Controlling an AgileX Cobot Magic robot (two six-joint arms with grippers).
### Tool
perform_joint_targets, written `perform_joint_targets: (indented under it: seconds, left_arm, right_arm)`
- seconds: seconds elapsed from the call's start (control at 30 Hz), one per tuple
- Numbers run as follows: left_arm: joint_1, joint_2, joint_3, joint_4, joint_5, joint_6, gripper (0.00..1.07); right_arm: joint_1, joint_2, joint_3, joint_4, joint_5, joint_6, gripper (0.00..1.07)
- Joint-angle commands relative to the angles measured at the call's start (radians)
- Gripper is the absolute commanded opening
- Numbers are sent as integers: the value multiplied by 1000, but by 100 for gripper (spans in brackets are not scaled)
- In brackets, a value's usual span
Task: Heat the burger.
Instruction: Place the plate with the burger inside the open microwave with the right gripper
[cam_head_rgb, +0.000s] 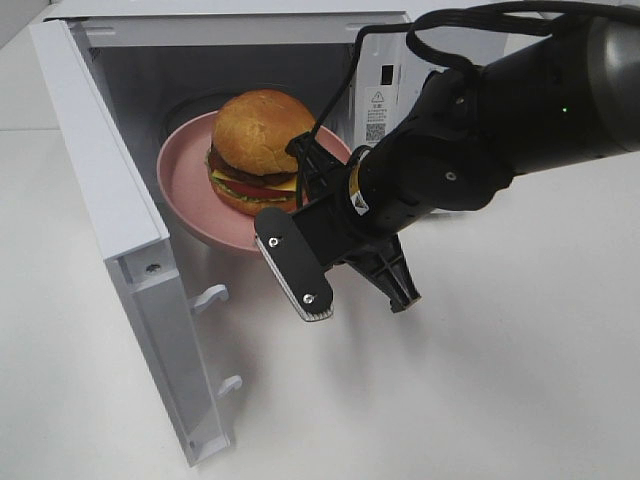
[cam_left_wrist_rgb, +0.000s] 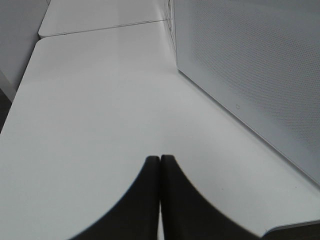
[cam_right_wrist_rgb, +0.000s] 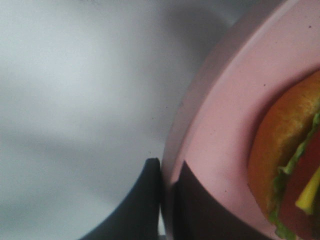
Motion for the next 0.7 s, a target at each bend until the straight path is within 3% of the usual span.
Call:
perform_joint_targets:
  seconds: [0.03,0.27,0.47,0.7]
  left_arm:
    - [1,-20,0,-6,-14,-6,0]
    - [1,-20,0,-6,-14,-6,0]
    - [1,-20,0,-6,-14,-6,0]
    - [1,-20,0,-6,-14,-6,0]
  right_arm:
    - [-3,2,-39,12,-35,-40,0]
    - [-3,71,-136,147,52,-170,0]
    - [-3,106,-203,169,77,-184,0]
    - [-3,184,-361,218,184,-175,0]
